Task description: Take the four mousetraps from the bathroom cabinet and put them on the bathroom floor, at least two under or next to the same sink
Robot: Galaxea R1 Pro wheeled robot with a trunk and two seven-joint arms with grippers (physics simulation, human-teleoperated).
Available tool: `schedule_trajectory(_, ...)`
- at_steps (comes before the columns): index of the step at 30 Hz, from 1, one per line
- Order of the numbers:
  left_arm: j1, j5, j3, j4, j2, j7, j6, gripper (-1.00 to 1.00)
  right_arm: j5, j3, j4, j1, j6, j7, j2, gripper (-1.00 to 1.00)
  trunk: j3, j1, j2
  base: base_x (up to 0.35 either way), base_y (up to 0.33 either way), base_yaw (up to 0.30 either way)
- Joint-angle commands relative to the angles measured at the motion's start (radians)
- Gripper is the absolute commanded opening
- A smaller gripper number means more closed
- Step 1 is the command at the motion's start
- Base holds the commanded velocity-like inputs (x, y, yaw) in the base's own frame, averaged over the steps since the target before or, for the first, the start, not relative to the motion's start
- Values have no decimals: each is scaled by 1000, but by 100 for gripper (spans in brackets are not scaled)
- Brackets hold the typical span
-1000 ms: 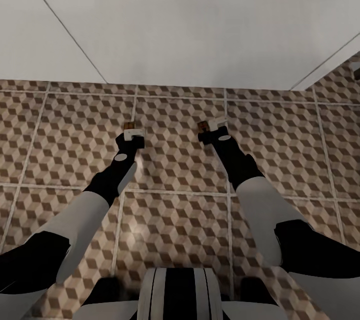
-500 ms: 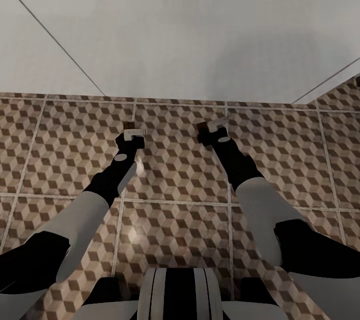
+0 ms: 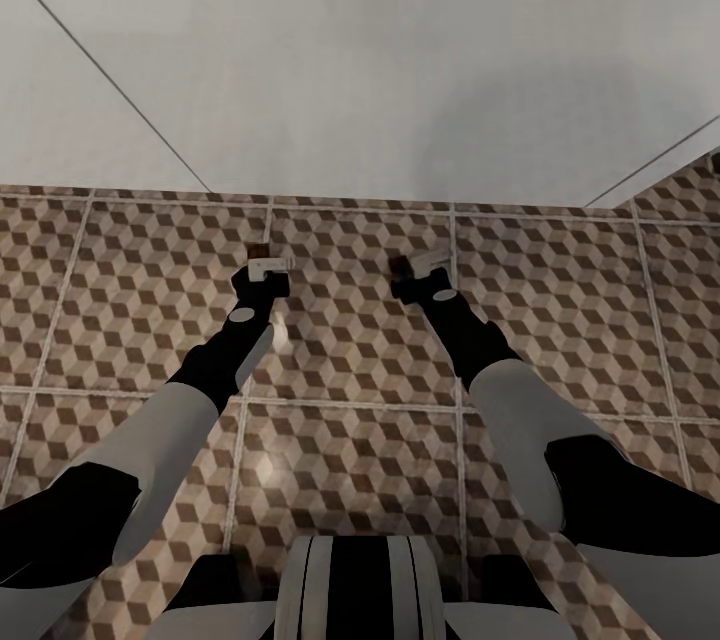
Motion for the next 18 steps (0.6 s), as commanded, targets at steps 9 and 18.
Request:
schedule_trajectory(9,-1,9,-8,3,0,6,-1,-100,5,1,0,0,3,-1,0,-100,0,0,0,0,0,0)
schedule_trajectory(18,-1,10,-10,17,1,6,1,-100,4,0,-7,0,-24,9,0,-100,0,0,0,0,0,0)
